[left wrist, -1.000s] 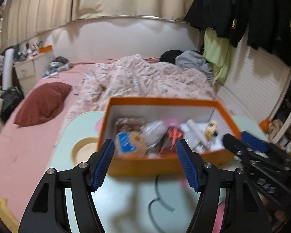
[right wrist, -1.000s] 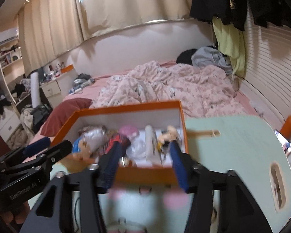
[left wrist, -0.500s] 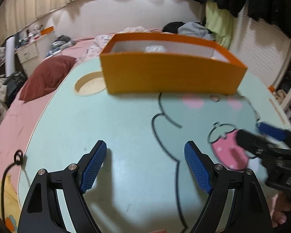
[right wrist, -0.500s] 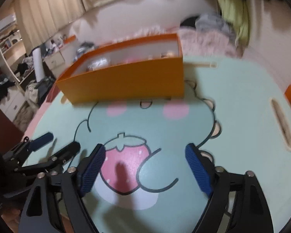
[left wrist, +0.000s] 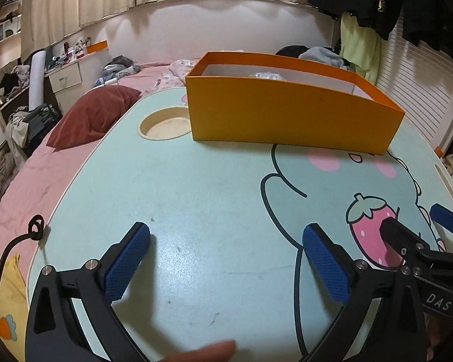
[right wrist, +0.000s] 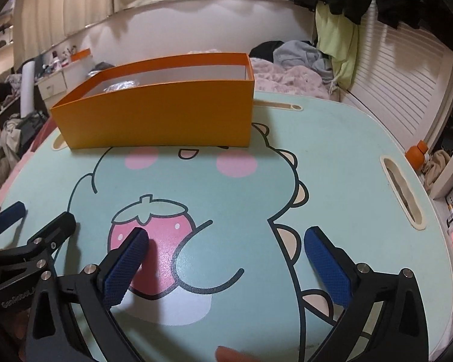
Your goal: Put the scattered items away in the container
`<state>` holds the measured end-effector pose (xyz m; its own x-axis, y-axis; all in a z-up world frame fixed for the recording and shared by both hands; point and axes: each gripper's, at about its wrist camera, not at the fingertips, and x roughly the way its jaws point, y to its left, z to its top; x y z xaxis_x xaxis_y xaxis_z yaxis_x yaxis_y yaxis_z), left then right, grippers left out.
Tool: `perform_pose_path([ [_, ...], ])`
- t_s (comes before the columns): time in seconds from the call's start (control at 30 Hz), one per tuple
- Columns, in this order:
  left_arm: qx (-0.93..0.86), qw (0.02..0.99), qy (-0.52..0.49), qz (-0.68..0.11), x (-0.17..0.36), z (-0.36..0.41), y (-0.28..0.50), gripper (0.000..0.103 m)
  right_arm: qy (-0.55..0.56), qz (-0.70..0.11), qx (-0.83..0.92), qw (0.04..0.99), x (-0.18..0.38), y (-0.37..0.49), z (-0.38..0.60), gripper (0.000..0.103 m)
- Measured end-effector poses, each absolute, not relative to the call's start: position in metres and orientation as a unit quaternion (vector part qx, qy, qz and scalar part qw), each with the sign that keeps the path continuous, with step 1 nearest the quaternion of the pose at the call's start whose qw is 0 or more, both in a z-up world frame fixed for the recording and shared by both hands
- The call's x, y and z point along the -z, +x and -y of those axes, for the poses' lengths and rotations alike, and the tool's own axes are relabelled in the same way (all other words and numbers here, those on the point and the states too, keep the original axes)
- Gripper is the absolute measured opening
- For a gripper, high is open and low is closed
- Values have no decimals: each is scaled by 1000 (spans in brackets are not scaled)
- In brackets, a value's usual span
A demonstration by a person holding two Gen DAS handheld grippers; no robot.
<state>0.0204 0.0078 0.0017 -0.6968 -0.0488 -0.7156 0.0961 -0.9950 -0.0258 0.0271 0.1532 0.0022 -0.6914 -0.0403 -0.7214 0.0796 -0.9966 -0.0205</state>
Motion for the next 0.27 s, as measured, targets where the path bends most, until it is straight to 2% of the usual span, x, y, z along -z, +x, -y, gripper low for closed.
perform_pose_path([
  [0.27,921,44,385,-34,-1,-6,21,101,392,-26,919,33,-2,23,-152,103],
])
